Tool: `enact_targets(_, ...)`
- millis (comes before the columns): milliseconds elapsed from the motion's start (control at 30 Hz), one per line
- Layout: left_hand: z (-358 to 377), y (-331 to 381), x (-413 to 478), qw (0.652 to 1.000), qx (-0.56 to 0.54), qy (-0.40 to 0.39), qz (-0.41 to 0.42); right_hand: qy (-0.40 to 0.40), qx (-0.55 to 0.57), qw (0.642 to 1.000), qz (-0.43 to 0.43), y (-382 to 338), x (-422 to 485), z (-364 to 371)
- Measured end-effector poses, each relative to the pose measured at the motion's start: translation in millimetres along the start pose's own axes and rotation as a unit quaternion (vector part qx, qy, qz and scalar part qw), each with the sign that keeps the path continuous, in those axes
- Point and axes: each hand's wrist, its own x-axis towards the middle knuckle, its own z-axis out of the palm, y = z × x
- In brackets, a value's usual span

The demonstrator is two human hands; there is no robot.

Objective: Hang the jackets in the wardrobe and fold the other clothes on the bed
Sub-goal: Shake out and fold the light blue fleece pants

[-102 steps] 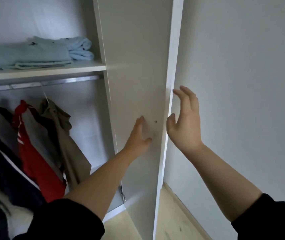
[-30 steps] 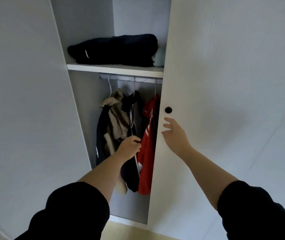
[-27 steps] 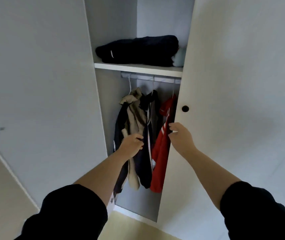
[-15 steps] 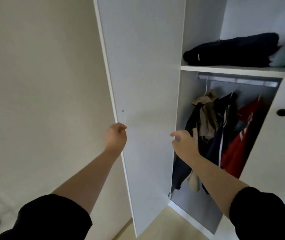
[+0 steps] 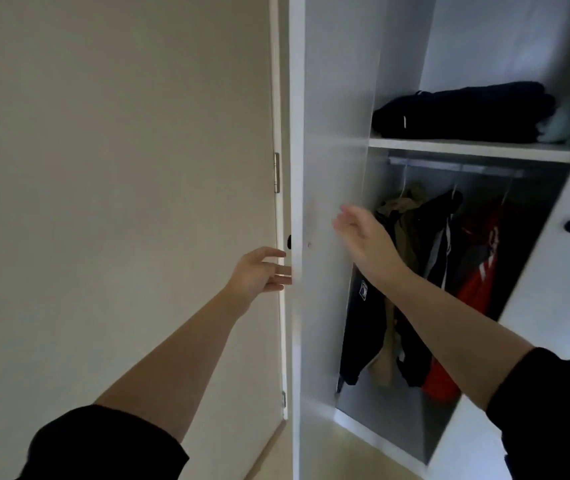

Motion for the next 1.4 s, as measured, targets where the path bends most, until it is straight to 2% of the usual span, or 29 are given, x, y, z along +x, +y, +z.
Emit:
enact_targets(100, 34, 0, 0, 0.993, -0.017, -0.112, 0.010, 0.019, -0.024, 1.000, -0.005, -8, -11, -19)
enact_targets(200, 77, 5, 6, 0.977, 0.033, -0.206, 0.044, 0.048, -0.068, 0.997, -0.003, -5, -22, -46)
enact_targets(267, 109, 7, 11, 0.964, 0.064, -0.242, 0.090, 0.087, -0.097, 0.991, 0.020, 2, -28, -68)
enact_targets(367, 155, 11, 18, 0.942, 0.132, -0.255, 0.176, 0.134, -0.142, 0.979, 0.062, 17, -32, -104)
enact_targets(500, 212, 21, 30, 0.890, 0.245, -0.247, 0.294, 0.189, -0.192, 0.959, 0.089, 41, -30, -155)
enact_targets(633, 278, 28, 46, 0.848, 0.321, -0.214, 0.364, 0.208, -0.211, 0.947, 0.125, 69, -15, -210)
enact_targets(800, 358, 32, 76, 0.844, 0.358, -0.176, 0.359, 0.213, -0.211, 0.940, 0.161, 122, 4, -269)
enact_targets(933, 404, 36, 104, 0.844, 0.384, -0.136, 0.349, 0.264, -0.277, 0.913, 0.141, 171, 11, -302)
enact_targets(1100, 442, 36, 135, 0.843, 0.403, -0.097, 0.343, 0.218, -0.312, 0.910, 0.162, 207, 38, -330)
enact_targets(1267, 460, 30, 154, 0.829, 0.423, -0.056, 0.363, 0.212, -0.365, 0.903, 0.075, 222, 53, -333)
enact_targets(1400, 463, 27, 158, 0.822, 0.420, -0.038, 0.382, 0.229, -0.369, 0.899, 0.061, 228, 55, -332)
